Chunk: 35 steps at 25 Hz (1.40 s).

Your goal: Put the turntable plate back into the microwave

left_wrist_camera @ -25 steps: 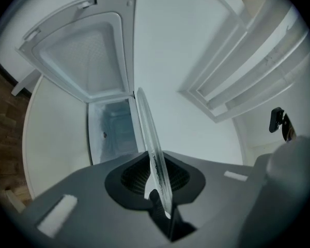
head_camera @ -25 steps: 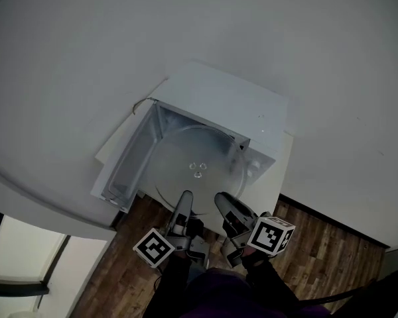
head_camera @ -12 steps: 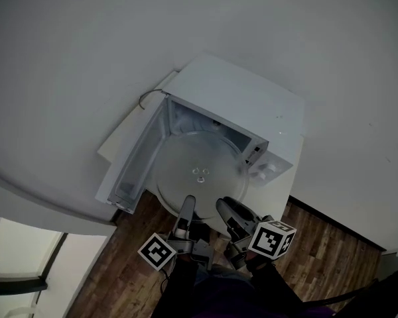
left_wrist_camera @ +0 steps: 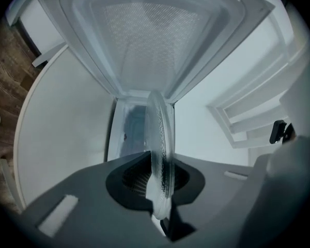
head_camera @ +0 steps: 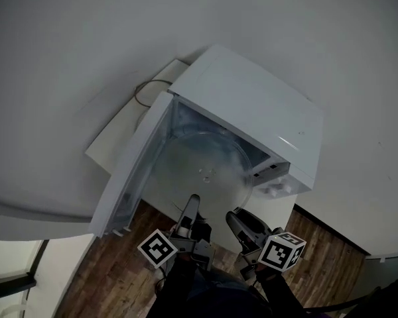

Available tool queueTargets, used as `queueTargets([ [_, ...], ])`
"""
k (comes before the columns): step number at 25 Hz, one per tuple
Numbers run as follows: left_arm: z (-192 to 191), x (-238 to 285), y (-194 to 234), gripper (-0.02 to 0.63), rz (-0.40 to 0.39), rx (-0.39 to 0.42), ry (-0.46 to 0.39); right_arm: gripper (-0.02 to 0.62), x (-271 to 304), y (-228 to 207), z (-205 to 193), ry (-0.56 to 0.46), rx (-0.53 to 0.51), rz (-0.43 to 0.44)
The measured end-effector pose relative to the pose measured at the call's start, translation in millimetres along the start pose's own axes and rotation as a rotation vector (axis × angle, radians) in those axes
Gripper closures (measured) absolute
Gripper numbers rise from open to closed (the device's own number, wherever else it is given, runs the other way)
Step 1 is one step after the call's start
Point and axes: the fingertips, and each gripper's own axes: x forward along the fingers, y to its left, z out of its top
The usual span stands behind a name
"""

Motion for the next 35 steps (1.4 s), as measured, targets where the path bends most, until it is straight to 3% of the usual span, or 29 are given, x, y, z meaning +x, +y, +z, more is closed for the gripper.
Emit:
queueTargets([
  [3, 9, 18, 15, 0.571, 0.018, -0.043, 0.003, 0.405, 2, -7, -5, 0.072, -0.077, -0.065],
  [6, 18, 46, 18, 0.571, 0.011, -0.009, 0.022, 0.405, 9, -10, -3, 0.077, -0.156, -0.105],
  [10, 17, 74, 29, 0.571, 0.026, -0.01, 0.032, 0.411, 18, 0, 0, 0.043, -0.101, -0.074],
  [12, 18, 95, 32, 0.571, 0.008, -0.01, 0.035, 0.469, 23, 0, 8, 0.03, -0.146, -0.099],
  [16, 14, 120, 49, 0.571, 0.067, 0.01, 0.063, 0.565, 23, -11, 15, 0.045, -0.24, -0.198],
  [24, 12, 168, 55, 0.571, 0.087, 0.037, 0.124, 0.58, 31, -14, 18, 0.024, -0.234, -0.241],
  [35, 10, 203, 62, 0.571, 0.126, 0.029, 0.134, 0.581, 37, -16, 4, 0.058, -0.231, -0.25],
])
